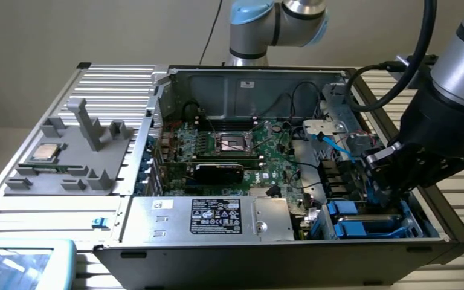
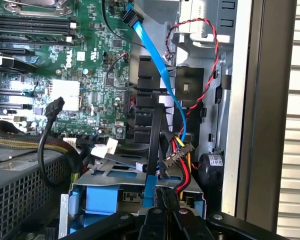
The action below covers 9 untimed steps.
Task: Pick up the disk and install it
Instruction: 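Insert the second disk wire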
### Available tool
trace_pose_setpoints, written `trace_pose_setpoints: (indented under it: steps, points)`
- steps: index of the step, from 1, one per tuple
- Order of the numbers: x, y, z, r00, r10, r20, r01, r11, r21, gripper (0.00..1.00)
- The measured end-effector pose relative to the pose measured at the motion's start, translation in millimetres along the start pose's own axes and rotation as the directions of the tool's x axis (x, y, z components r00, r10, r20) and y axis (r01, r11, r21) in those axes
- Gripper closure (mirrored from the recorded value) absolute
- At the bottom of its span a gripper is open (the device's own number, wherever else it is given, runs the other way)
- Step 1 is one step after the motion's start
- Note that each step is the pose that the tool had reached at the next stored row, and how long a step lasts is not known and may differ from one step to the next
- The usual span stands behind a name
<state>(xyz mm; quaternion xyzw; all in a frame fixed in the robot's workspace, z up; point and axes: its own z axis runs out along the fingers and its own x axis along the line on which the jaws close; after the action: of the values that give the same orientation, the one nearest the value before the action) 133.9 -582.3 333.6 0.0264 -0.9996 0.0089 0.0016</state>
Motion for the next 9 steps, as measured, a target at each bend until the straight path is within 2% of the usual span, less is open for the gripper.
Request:
trace_pose_setpoints:
  steps: [4, 6, 9]
  points:
    - [0.0, -0.5, -1.7, 1.0000, 0.000, -0.0015, 0.000, 1.0000, -0.0065, 0.89]
    - [-0.1, -0.7, -8.2, 1.0000, 0.000, -0.0014, 0.000, 1.0000, -0.0085, 0.89]
    - [0.1, -0.6, -22.7, 1.0000, 0.000, -0.0018, 0.000, 1.0000, -0.0055, 0.89]
